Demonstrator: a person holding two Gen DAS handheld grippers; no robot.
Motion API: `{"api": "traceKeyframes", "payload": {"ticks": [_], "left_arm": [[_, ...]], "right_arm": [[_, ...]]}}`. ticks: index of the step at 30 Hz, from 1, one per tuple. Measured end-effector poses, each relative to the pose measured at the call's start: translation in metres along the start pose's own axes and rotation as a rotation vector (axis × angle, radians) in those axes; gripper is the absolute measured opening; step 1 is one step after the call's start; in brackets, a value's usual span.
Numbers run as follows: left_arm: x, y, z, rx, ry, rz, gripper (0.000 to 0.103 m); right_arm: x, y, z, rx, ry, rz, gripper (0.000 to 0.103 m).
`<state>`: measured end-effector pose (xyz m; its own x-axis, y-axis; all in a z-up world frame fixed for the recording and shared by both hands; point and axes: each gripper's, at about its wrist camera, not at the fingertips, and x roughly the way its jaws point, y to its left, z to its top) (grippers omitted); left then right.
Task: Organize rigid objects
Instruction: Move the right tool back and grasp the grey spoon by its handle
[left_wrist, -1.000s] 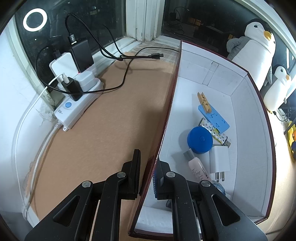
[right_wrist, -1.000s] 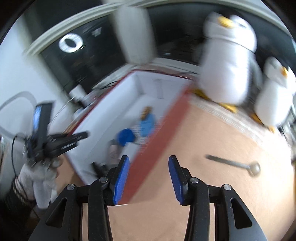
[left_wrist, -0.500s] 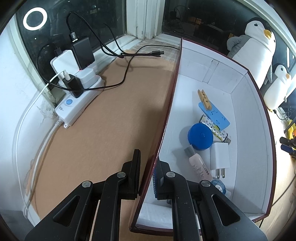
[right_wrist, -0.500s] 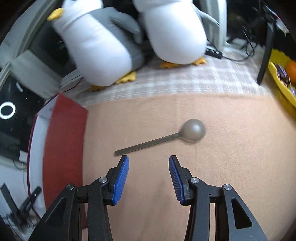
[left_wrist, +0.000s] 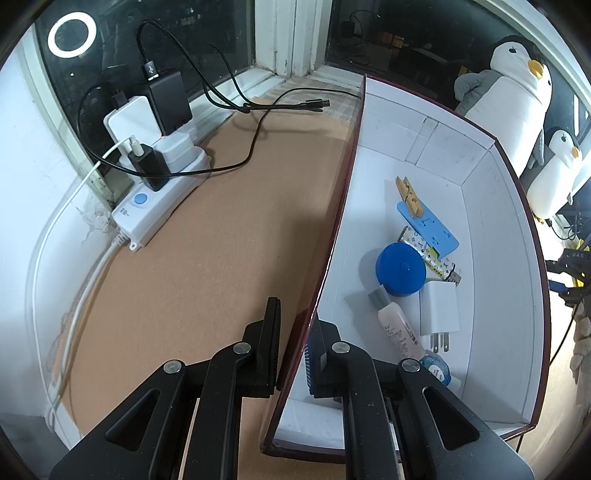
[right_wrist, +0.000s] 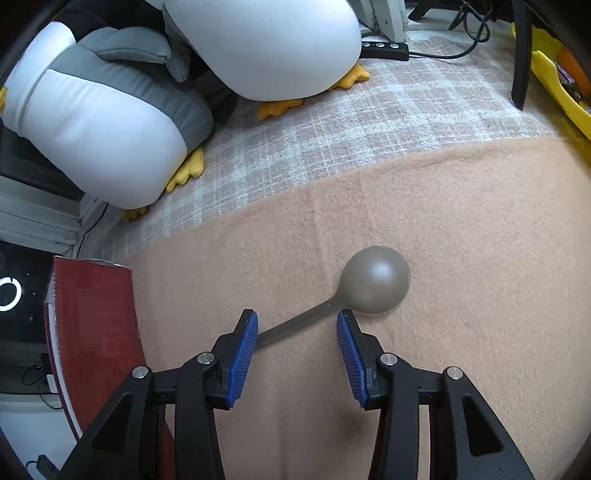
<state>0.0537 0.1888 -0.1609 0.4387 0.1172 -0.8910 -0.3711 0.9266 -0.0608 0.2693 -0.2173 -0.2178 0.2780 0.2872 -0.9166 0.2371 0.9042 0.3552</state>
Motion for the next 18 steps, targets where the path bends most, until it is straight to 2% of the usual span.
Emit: {"api": "traceKeyframes", "payload": {"ticks": [8,12,14,16,18], "left_arm": [[-0.003,0.002,-0.002,-0.011,0.001,-0.002,0.01],[-0.004,0.002,-0.004,-0.017,0.003,-0.003,0.01],[-0.004,0.001,-0.005,-0.016,0.004,0.0,0.01],[-0.005,0.001,-0.005,-0.017,0.005,0.002,0.01],[-0.006,0.001,-0.005,-0.021,0.004,0.001,0.01]], "right_arm": [[0.016,0.042,0.012,-0.176,0.015,-0.158,0.041],[0.027,0.068,0.005,-0.339,0.02,-0.261,0.041],[0.029,0.078,-0.002,-0.417,0.014,-0.283,0.035],[0.029,0.081,-0.007,-0.447,0.028,-0.271,0.025],[0.029,0.082,-0.012,-0.473,0.035,-0.262,0.023]]}}
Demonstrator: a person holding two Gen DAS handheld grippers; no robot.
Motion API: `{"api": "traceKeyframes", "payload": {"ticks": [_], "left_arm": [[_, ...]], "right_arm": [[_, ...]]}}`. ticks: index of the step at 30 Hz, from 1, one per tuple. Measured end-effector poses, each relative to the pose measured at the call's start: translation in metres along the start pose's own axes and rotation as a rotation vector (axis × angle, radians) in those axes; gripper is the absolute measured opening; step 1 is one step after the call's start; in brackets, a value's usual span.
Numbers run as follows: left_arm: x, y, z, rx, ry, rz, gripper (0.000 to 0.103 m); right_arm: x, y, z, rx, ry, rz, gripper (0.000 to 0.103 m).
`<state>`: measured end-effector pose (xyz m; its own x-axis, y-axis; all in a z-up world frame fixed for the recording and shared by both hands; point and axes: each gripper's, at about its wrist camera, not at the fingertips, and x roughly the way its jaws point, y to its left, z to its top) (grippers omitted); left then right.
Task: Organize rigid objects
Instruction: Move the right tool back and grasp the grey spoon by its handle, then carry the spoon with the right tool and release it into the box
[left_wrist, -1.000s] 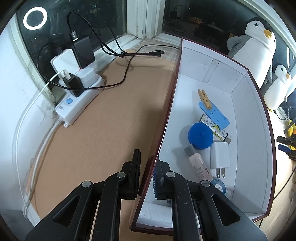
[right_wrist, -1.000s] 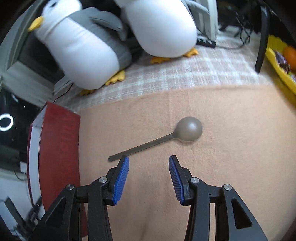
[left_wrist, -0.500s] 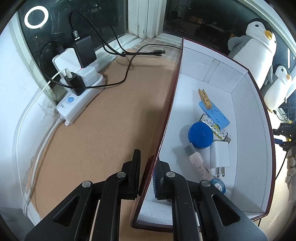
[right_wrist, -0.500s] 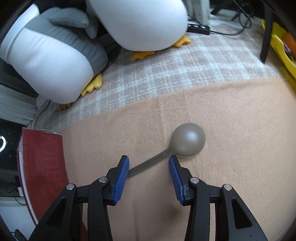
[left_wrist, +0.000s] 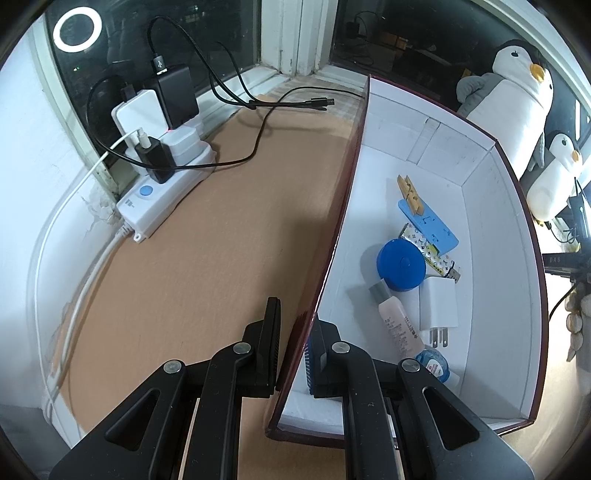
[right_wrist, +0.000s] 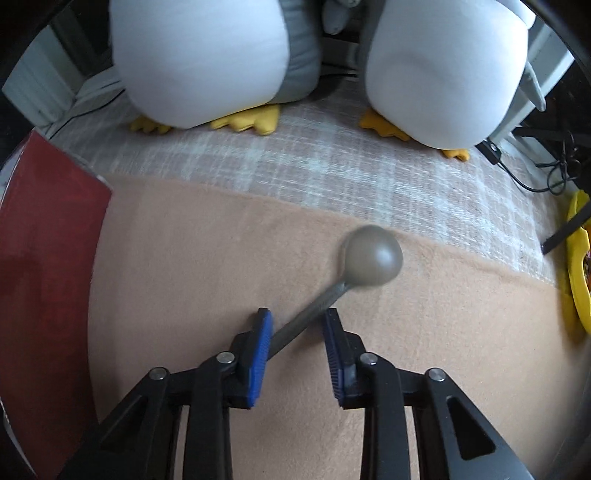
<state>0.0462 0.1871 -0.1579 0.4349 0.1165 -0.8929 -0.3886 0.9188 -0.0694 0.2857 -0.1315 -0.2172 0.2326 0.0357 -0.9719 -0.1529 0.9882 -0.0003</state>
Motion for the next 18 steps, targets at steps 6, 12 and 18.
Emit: {"api": "traceKeyframes", "payload": {"ticks": [6,12,18], "left_arm": [[-0.001,0.001,-0.001,-0.004,-0.002,-0.003,0.01],[-0.002,0.001,-0.002,-0.002,-0.002,-0.002,0.011],[-0.001,-0.001,-0.003,0.0,0.0,-0.008,0.015]], "right_arm": [[-0.004,-0.004,-0.017,-0.026,0.001,0.047,0.01],[-0.012,-0.009,-0.042,-0.034,-0.008,0.098,0.007],[-0.022,-0.018,-0.062,-0.016,-0.01,0.149,0.007]]}}
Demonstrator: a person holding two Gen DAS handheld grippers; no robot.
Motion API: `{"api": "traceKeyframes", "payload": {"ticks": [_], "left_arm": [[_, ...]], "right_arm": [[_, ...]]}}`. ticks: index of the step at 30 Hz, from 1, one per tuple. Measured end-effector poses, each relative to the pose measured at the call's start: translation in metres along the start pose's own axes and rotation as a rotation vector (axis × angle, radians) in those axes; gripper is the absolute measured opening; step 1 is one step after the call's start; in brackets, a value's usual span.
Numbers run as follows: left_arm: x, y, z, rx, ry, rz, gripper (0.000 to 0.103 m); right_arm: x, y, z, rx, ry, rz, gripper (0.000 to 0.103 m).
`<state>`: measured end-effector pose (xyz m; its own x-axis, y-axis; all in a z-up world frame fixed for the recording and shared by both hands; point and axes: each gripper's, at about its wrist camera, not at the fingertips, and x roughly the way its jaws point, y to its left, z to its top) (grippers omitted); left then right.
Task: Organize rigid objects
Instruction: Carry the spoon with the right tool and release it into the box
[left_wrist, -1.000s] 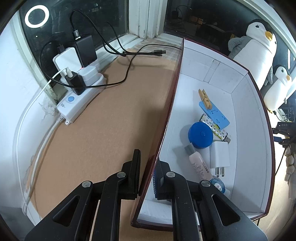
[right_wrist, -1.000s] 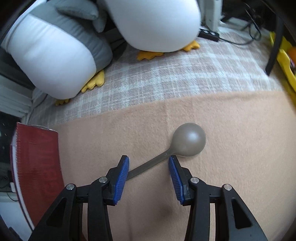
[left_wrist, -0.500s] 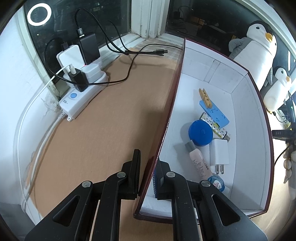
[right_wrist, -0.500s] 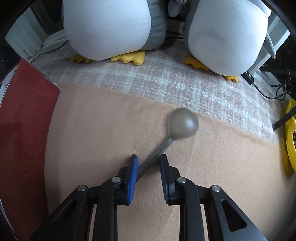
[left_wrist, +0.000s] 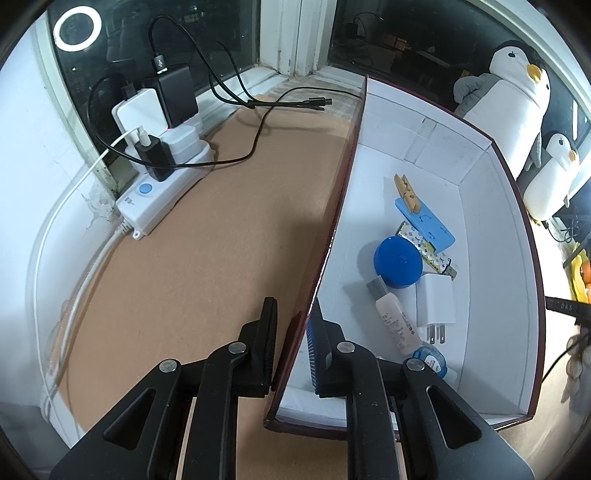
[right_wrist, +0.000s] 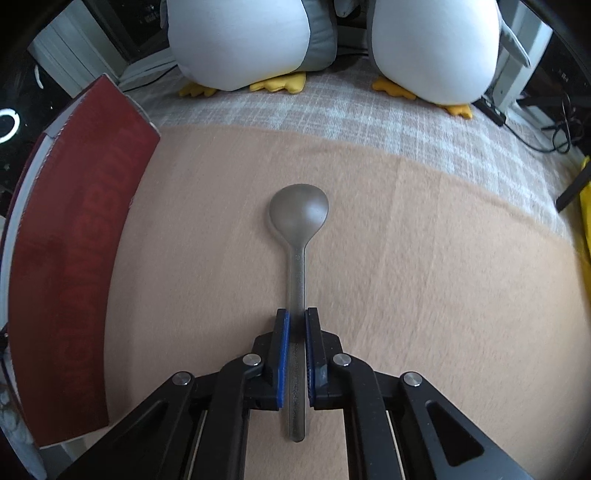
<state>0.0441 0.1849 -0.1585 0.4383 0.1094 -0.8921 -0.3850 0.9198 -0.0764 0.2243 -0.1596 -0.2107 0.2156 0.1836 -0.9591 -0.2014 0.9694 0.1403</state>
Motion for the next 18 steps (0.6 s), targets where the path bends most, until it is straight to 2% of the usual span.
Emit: {"api": "traceKeyframes", "payload": {"ticks": [7,18], "left_arm": [[0.0,-0.002,0.001,0.003,0.0,-0.002,0.017],[0.001,0.0,-0.001,0.0,0.004,-0.002,0.017]], "right_arm": [[-0.014,-0.006,-0.026,0.023,-0.013,0.028,0.007],[-0.056,0.018,-0.023,0.008,-0.076,0.128,0.007]]}}
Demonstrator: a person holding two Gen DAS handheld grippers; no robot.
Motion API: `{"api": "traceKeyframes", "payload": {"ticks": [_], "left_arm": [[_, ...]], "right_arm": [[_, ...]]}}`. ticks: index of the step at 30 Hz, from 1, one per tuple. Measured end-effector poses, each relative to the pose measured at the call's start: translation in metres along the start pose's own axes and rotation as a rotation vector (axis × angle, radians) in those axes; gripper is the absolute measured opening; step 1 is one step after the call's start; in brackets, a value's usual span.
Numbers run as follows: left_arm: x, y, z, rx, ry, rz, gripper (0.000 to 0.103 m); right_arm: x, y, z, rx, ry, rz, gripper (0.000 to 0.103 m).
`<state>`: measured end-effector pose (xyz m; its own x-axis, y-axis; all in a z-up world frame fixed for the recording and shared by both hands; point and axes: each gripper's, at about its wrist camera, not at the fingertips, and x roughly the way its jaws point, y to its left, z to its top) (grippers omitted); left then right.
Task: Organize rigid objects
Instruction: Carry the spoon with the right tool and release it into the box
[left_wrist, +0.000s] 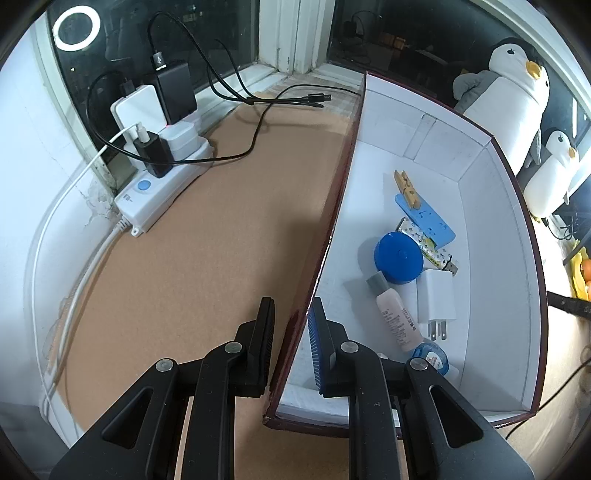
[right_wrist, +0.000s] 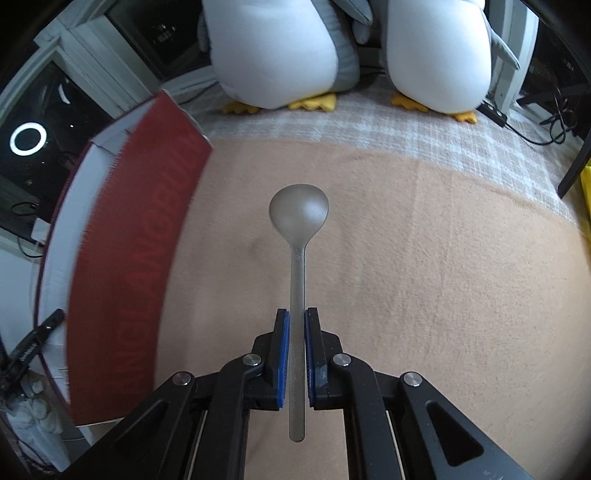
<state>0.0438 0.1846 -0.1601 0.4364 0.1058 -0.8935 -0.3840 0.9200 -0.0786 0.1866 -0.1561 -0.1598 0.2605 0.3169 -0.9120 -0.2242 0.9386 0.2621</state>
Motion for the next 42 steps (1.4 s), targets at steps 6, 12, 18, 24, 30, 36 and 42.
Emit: {"api": "traceKeyframes", "payload": {"ticks": [6,12,18,24,30,36,42], "left_arm": [[0.001,0.003,0.0,-0.005,0.0,0.003,0.017],[0.003,0.006,0.001,-0.01,0.0,0.0,0.017],[0.005,0.005,0.001,-0.007,0.001,-0.003,0.017],[0.01,0.005,0.003,-0.003,0.002,-0.009,0.017],[0.014,0.004,0.008,0.003,0.002,-0.015,0.016],[0.016,0.003,0.011,0.008,0.0,-0.024,0.013],[0.017,0.0,0.01,0.018,-0.009,-0.025,0.009]], "right_arm": [[-0.026,0.049,0.017,-0.063,-0.061,0.08,0.007],[-0.048,0.103,0.03,-0.145,-0.099,0.158,0.007],[-0.047,0.148,0.047,-0.191,-0.097,0.221,0.007],[-0.033,0.18,0.059,-0.222,-0.073,0.243,0.007],[-0.005,0.197,0.076,-0.212,-0.02,0.255,0.007],[0.027,0.211,0.088,-0.187,0.04,0.259,0.007],[0.057,0.225,0.096,-0.174,0.083,0.247,0.007]]}}
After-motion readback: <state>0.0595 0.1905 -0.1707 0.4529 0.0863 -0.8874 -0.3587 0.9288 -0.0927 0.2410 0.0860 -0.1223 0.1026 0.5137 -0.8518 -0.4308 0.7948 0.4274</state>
